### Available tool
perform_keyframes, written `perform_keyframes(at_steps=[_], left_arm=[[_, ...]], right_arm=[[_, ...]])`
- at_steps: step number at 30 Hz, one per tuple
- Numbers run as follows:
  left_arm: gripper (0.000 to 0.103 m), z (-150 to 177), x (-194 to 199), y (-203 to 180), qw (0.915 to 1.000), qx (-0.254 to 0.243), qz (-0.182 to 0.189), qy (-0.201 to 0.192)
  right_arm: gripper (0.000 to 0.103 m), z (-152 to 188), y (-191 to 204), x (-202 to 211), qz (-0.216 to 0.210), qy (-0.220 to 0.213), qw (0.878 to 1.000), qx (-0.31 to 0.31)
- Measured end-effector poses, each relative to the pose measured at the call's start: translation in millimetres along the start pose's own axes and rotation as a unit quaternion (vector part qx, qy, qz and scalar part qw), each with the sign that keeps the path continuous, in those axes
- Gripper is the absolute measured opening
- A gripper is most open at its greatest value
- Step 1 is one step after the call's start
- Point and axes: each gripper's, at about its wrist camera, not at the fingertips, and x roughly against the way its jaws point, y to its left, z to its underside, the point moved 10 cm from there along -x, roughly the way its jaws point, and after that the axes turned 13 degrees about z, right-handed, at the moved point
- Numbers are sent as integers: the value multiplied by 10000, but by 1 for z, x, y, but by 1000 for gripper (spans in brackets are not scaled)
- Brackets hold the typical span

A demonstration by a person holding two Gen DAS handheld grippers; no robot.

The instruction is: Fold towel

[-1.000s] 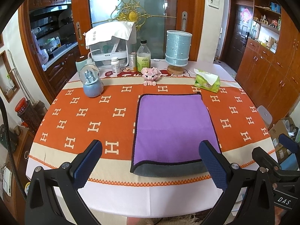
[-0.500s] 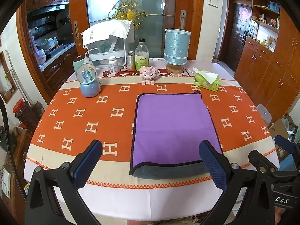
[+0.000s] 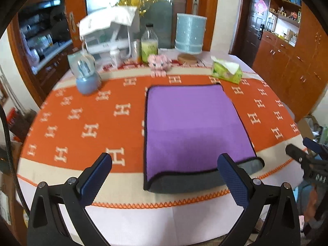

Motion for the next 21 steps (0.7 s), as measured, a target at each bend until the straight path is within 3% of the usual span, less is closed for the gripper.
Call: perform_keyframes(at_steps=[5, 7, 9, 16, 21], left_arm=[[102, 25, -16, 11, 9994, -141, 293, -127], [102, 35, -24, 13, 9985, -167, 524, 15], [102, 42, -31, 20, 9984, -81, 532, 157], [93, 58, -63, 41, 9968, -43, 506, 610], [85, 67, -83, 47, 9927, -80, 743, 950]], right_arm=[[101, 15, -8, -22, -198, 134, 9996, -174], [99, 22, -8, -30, -288, 205, 9993, -127], [96, 27, -6, -36, -274, 247, 9993, 3], [80, 50, 10, -60, -255, 532, 9956, 733], [64, 62, 16, -76, -426, 758, 9909, 1026]])
